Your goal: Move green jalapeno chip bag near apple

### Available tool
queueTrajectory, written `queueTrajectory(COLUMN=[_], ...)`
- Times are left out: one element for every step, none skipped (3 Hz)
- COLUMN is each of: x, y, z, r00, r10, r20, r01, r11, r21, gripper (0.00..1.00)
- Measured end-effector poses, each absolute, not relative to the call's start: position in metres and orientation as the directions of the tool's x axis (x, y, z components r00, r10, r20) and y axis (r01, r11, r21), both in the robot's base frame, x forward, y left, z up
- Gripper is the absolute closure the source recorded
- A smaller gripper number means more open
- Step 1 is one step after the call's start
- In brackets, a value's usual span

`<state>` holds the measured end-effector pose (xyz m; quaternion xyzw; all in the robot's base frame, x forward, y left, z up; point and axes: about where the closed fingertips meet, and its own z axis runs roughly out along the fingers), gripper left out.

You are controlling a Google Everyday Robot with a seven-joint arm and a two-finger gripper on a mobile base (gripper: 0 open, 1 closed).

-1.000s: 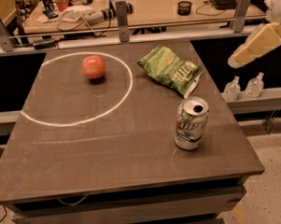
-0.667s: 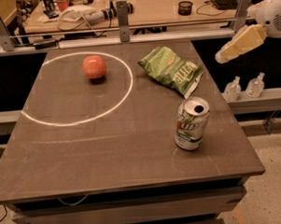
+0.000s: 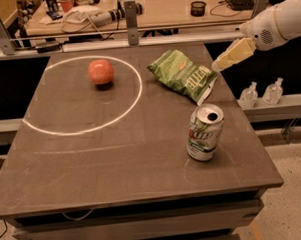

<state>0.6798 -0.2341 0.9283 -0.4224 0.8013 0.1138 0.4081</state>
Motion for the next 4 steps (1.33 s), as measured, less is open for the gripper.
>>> queueTrajectory(x=[0.68,0.675,0.665,0.659], y=[-0.233,-0.207,-0.175,-0.151], z=[0.927,0.898,0.869,0.852], r00=[-0.312,-0.349,-0.375,-0.353], r10=[-0.584,-0.561,-0.555,-0.556], r20=[-0.749,-0.751,-0.743,-0.752], r01=[-0.771,-0.804,-0.837,-0.863], r11=[0.617,0.591,0.547,0.504], r21=[-0.161,-0.068,0.014,0.031], gripper=[0.0,0.0,0.0,0.0])
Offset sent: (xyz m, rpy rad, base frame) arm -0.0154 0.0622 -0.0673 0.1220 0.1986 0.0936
